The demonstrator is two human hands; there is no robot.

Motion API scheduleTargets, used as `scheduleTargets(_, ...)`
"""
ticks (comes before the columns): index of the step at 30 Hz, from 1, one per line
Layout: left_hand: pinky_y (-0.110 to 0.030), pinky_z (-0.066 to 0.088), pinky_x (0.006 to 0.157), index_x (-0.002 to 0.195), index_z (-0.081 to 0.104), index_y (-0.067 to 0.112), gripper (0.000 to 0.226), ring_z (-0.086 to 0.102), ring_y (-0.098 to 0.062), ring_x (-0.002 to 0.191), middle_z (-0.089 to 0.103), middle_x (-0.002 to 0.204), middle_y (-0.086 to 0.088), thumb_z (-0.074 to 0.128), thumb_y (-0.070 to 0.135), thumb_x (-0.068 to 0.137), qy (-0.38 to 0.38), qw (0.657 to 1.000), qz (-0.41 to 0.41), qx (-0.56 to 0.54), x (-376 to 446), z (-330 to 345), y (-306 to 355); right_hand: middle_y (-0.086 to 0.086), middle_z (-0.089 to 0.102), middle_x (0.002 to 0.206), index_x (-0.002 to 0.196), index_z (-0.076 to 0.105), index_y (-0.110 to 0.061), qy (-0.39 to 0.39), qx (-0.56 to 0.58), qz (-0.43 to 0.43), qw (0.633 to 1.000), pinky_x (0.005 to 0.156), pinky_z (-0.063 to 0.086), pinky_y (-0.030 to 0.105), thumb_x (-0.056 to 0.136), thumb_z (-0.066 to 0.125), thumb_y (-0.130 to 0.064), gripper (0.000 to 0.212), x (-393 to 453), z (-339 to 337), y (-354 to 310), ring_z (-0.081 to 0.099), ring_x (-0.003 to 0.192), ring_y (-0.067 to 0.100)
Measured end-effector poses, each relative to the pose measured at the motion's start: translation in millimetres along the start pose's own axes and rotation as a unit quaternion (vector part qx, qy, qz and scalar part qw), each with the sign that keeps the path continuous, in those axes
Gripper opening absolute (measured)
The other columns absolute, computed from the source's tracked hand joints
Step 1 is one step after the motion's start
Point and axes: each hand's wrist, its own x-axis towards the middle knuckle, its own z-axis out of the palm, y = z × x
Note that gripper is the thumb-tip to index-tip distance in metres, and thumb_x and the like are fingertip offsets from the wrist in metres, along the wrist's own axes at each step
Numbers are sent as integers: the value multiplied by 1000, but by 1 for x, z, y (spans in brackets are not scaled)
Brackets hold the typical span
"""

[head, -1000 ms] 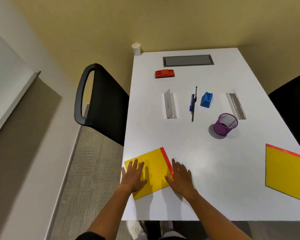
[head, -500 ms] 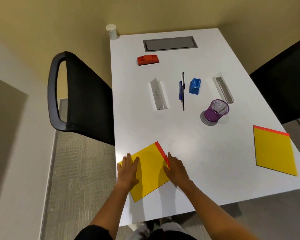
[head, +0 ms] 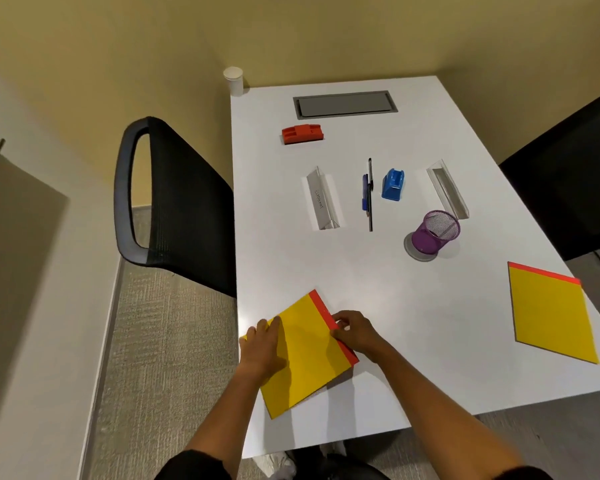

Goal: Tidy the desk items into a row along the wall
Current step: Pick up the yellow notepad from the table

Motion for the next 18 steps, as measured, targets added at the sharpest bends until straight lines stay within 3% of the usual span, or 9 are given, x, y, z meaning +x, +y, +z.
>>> scheduleTargets(2, -49, 39, 104, 150, 10, 23, 102, 38, -35, 130, 34, 142, -14, 74, 46, 74, -11, 994, -35, -107, 0, -9, 0, 7, 63, 118, 120, 61, -14, -35, 35, -34, 998, 90, 52, 37, 92, 60, -19, 29, -2, -9, -9, 59, 106, 20)
scheduleTargets(4, -45, 42, 100, 148, 21, 18, 91, 44, -36, 127, 40, 140, -15, 73, 44, 78, -11, 980, -49, -194, -1, -18, -4, 7, 66, 114, 119, 63, -16, -68, 60, -60, 994, 89, 54, 39, 92, 61, -20, 27, -3, -19, -21, 63, 104, 22)
scheduleTargets(7, -40, 48, 91, 120, 54, 11, 42, 57, -28, 107, 59, 120, -12, 67, 31, 86, 22, 957, -28, -287, -9, -28, -11, 4, 69, 104, 110, 67, -17, -84, 66, -88, 990, 84, 55, 34, 89, 66, -20, 22, -2, -34, -45, 66, 97, 21)
scheduleTargets(9, -39, 48, 82, 101, 61, 6, 20, 57, -26, 94, 62, 101, -13, 64, 21, 89, 38, 927, -9, -372, -19, -39, -16, 5, 70, 103, 105, 70, -16, -85, 60, -109, 989, 82, 56, 33, 84, 71, -19, 21, -1, -45, -63, 66, 95, 21)
scheduleTargets(12, -35, 44, 69, 92, 61, -6, 22, 53, -26, 79, 58, 83, -16, 61, 15, 91, 41, 886, 14, -462, -37, -56, -25, 4, 71, 98, 95, 74, -11, -75, 54, -131, 987, 74, 54, 26, 78, 77, -18, 19, 2, -63, -86, 65, 92, 19)
scheduleTargets(15, -31, 43, 67, 98, 59, -9, 28, 53, -23, 78, 59, 86, -16, 59, 18, 92, 48, 866, 28, -496, -56, -73, -27, 5, 72, 98, 89, 76, -12, -73, 50, -153, 984, 80, 55, 33, 71, 83, -24, 23, 5, -76, -108, 64, 96, 23)
scheduleTargets(18, -33, 46, 72, 105, 64, -1, 21, 59, -24, 82, 65, 93, -16, 56, 16, 94, 81, 838, 33, -539, -75, -89, -23, 6, 72, 98, 89, 76, -13, -86, 63, -173, 979, 82, 55, 37, 69, 83, -30, 27, 6, -83, -130, 65, 96, 25)
